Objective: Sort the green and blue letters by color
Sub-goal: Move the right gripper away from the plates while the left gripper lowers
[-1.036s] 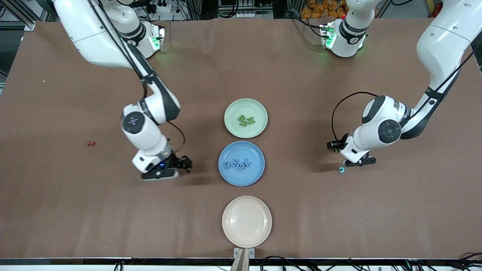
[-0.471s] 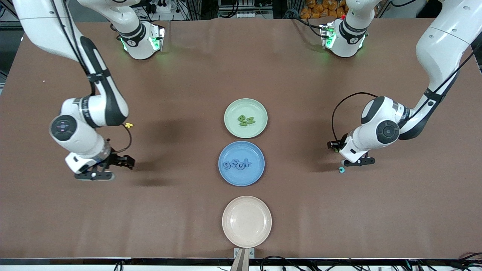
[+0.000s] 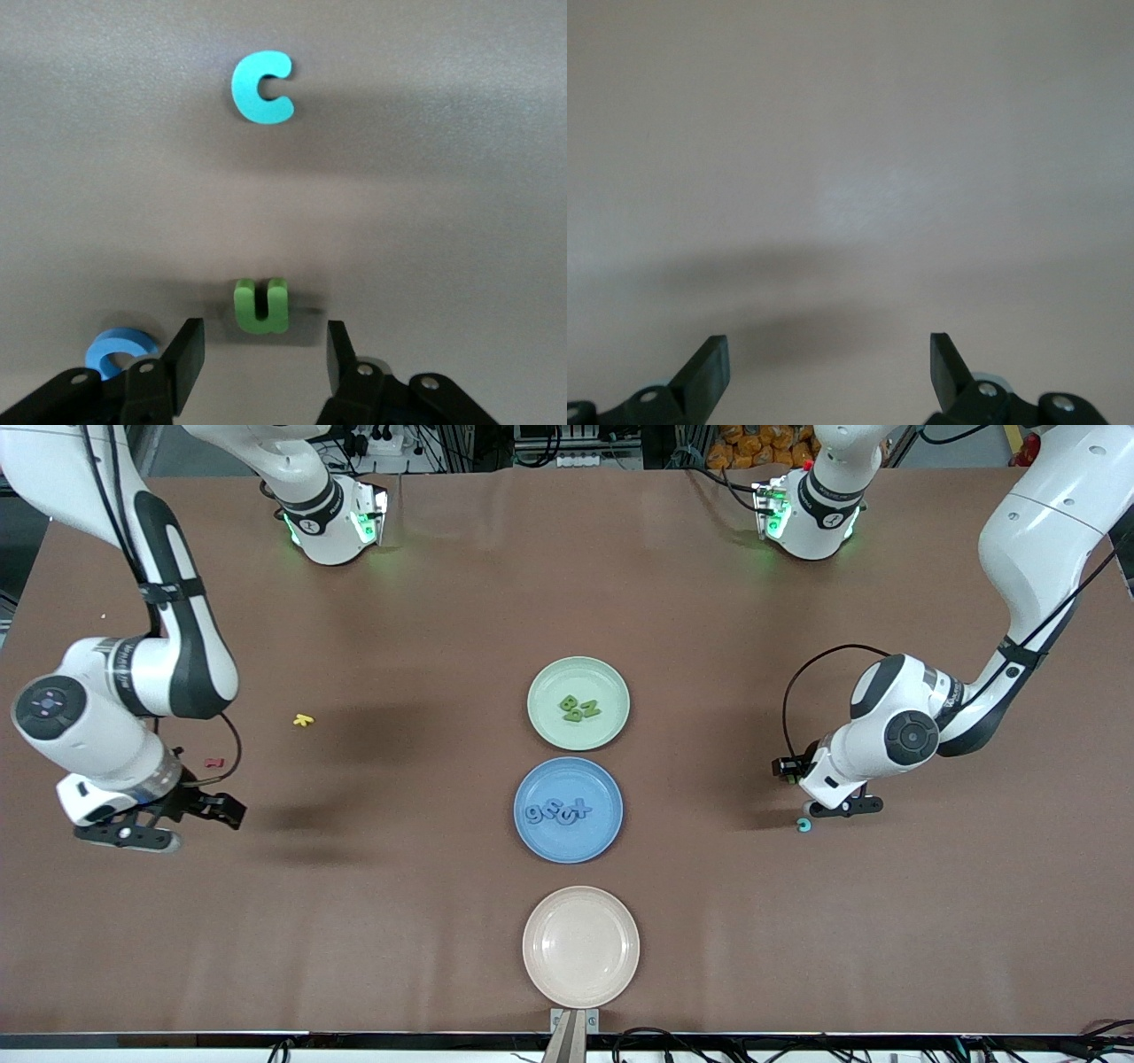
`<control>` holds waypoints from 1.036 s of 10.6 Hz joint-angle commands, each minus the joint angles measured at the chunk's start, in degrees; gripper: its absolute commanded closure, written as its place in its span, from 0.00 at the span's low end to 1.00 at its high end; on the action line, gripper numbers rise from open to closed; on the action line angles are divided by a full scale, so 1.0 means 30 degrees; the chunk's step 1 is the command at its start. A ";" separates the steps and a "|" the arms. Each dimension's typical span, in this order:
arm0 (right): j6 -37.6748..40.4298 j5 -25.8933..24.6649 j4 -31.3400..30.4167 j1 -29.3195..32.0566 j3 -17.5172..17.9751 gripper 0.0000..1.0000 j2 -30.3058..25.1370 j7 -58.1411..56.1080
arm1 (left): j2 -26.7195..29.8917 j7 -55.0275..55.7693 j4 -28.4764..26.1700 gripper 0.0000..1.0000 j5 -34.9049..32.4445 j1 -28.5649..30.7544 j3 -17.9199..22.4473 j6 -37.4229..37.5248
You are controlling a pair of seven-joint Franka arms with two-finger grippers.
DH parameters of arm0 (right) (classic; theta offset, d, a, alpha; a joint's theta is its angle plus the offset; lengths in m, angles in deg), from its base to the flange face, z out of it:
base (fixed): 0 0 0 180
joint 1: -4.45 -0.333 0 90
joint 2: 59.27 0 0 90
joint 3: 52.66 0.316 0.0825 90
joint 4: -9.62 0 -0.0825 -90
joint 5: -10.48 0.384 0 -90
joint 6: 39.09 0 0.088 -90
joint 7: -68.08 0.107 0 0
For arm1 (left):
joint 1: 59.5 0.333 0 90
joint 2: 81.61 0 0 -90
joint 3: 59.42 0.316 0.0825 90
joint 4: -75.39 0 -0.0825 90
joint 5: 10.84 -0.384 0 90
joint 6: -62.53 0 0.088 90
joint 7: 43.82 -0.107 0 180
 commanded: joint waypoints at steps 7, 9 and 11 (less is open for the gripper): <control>1.1047 0.0088 0.5329 0.0179 0.0135 0.00 -0.3626 0.0137 | -0.0369 -0.0052 0.0710 0.64 -0.0635 -0.0797 0.0698 -0.0165; 1.2107 0.0118 0.5862 0.0178 0.0456 0.00 -0.4386 0.0167 | -0.0224 0.0063 0.0800 0.88 -0.0636 -0.0767 0.0698 -0.0165; 1.2141 0.1308 0.5922 0.0179 0.0839 0.00 -0.5322 0.0400 | -0.0223 0.0151 0.1354 1.00 -0.0636 -0.0855 0.0698 -0.0048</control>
